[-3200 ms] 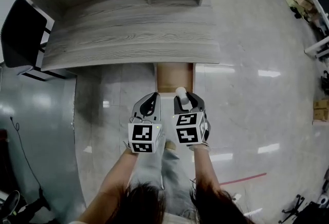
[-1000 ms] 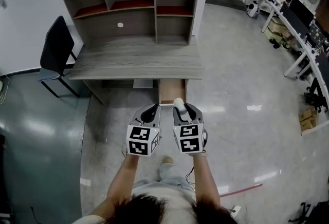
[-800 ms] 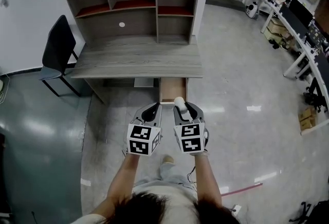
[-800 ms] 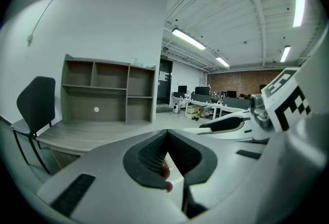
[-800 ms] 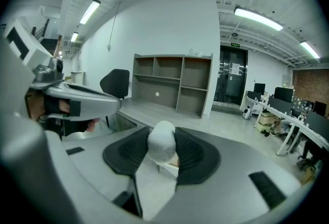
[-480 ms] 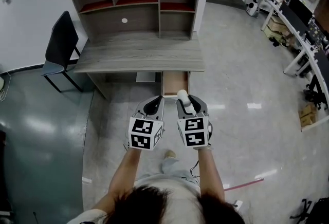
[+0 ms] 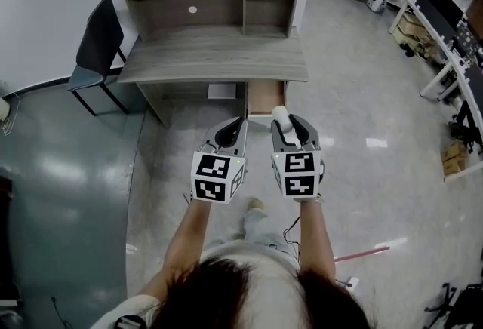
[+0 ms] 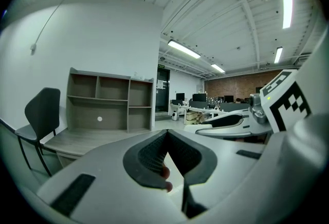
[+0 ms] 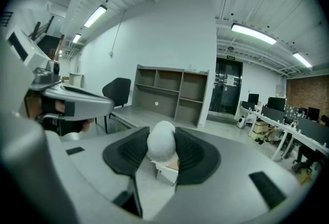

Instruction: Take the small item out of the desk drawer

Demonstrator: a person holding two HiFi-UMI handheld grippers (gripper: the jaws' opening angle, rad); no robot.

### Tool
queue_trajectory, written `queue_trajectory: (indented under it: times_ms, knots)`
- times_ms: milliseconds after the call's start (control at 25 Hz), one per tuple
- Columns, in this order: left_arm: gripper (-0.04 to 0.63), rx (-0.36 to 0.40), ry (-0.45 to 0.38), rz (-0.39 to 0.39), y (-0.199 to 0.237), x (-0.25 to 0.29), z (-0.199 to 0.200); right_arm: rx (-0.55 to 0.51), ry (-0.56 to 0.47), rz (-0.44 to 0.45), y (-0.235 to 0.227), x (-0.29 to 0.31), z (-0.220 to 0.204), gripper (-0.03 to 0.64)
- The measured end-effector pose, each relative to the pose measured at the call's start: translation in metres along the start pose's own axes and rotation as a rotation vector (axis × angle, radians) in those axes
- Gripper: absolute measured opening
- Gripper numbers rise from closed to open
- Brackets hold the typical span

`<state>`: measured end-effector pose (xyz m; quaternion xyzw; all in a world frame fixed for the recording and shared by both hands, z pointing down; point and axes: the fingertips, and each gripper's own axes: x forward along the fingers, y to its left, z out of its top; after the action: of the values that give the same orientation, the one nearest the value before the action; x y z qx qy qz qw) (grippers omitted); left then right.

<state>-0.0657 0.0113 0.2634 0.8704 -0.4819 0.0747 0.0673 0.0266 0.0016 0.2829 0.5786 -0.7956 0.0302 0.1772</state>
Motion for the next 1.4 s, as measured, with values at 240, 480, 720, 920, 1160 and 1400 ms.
queue_trajectory:
  times_ms: [240,480,720,920,1160,1400]
  knots:
    - [0.012,0.016,-0.040,0.010,-0.007,-0.036,0.004,-0.010,-0.038,-0.023,0.015,-0.033,0.005,0.169]
    - [0.012,0.015,-0.069,0.014,-0.016,-0.070,0.006,-0.015,-0.071,-0.032,0.033,-0.064,0.009,0.169]
    - [0.012,0.011,-0.081,0.015,-0.023,-0.100,0.006,-0.007,-0.103,-0.045,0.048,-0.093,0.012,0.169]
    - [0.012,0.003,-0.088,0.007,-0.027,-0.114,0.006,0.003,-0.132,-0.057,0.057,-0.109,0.015,0.169]
    - [0.012,0.007,-0.097,0.001,-0.033,-0.120,0.010,0.002,-0.168,-0.063,0.060,-0.121,0.019,0.169]
    - [0.012,0.023,-0.109,0.000,-0.039,-0.110,0.019,0.000,-0.212,-0.068,0.048,-0.124,0.025,0.169]
